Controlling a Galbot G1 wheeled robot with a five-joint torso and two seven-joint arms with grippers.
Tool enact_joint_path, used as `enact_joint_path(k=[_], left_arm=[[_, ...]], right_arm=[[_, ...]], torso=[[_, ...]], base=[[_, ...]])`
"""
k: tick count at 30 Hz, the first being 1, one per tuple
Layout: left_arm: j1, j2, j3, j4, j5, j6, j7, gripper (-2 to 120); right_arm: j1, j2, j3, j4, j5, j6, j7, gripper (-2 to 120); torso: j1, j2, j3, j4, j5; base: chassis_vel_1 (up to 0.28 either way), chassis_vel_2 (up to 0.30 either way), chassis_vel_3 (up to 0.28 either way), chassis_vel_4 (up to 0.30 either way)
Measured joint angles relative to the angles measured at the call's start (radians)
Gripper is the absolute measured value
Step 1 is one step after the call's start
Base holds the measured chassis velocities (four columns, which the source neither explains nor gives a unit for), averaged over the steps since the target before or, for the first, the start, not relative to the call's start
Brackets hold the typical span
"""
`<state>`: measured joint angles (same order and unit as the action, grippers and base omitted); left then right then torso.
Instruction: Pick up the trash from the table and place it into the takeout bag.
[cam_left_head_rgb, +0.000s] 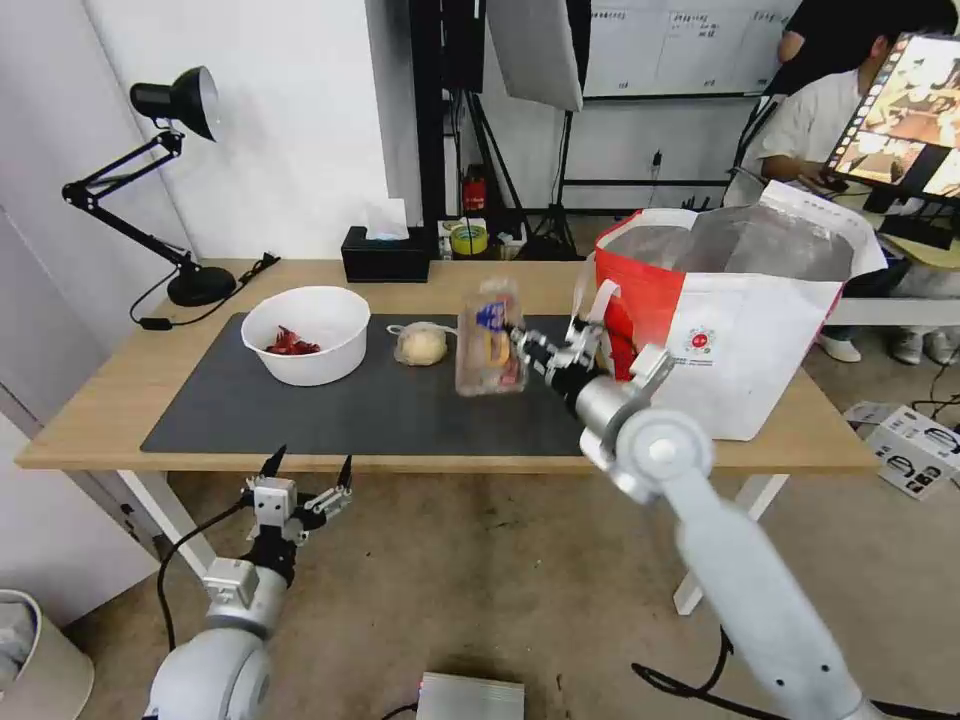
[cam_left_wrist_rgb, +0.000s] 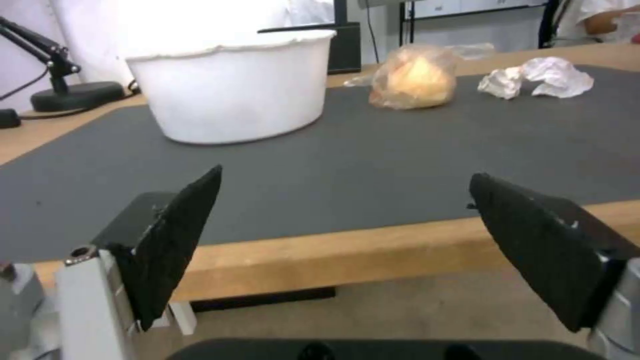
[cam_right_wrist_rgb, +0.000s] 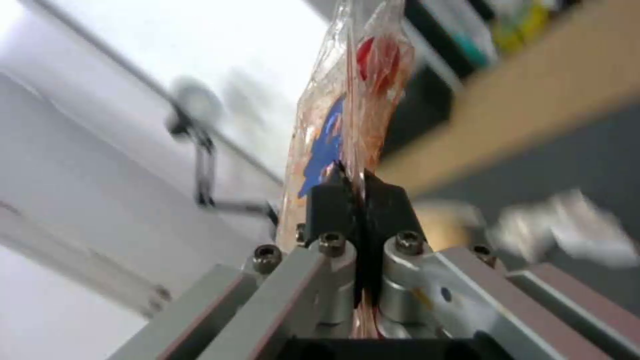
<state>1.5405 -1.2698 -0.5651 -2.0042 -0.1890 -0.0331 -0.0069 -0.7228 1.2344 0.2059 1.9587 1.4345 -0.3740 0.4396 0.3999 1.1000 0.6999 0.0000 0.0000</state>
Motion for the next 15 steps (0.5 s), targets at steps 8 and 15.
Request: enact_joint_path(k=[8,15], left_arm=[[0.009,-0.029,0.011,0.012,0.023,-0.019,-0.001,100],[0.009,-0.049,0.029,0.016,0.038,-0.022,-0.001,100]], right_arm=[[0.188,-0.017,0.181,0.014,0.100,0.020,0.143,0],[0.237,-0.058,0.280,-0.028,0.105,0.040,0.231,0]], torso=[[0.000,0.000,0.000,0.0000,0.0000],[0.000,0.000,0.000,-0.0002,0.0002]], base=[[0.000,0.000,0.000,0.000],[0.000,0.000,0.000,0.000]])
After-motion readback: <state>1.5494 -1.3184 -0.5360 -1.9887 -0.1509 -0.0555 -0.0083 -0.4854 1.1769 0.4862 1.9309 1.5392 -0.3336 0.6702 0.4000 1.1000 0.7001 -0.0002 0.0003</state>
